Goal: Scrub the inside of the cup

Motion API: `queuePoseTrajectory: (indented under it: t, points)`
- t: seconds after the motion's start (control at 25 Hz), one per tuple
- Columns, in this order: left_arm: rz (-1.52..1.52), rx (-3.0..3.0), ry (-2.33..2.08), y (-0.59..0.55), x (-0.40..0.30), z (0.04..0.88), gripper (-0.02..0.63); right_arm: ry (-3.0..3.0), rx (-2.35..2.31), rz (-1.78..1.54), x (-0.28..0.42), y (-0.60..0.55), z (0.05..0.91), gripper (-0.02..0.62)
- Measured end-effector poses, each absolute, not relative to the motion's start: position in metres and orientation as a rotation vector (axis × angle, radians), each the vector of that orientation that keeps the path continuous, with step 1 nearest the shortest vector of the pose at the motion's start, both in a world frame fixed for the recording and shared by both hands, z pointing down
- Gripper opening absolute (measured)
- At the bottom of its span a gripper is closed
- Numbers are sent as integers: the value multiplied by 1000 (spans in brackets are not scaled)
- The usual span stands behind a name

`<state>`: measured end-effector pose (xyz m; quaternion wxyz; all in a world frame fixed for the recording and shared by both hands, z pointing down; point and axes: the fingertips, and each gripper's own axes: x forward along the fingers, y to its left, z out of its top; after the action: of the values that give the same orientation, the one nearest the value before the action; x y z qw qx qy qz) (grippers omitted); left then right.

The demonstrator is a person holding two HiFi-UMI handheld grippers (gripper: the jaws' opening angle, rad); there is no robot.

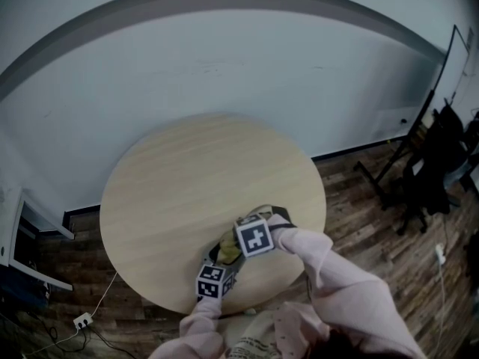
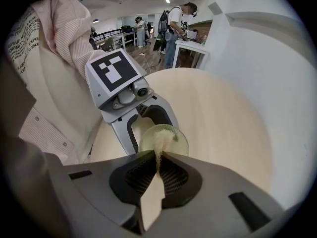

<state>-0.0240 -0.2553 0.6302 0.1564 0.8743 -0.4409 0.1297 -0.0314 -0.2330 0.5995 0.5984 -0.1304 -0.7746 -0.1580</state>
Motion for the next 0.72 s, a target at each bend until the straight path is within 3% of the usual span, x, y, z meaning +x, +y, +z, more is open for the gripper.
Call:
queuePoseTrajectory:
  t: [0.72]
  points:
    - [374,2496,-1274,-256,-24,633,361,-1799,-323,-276,-41,-241,602,28]
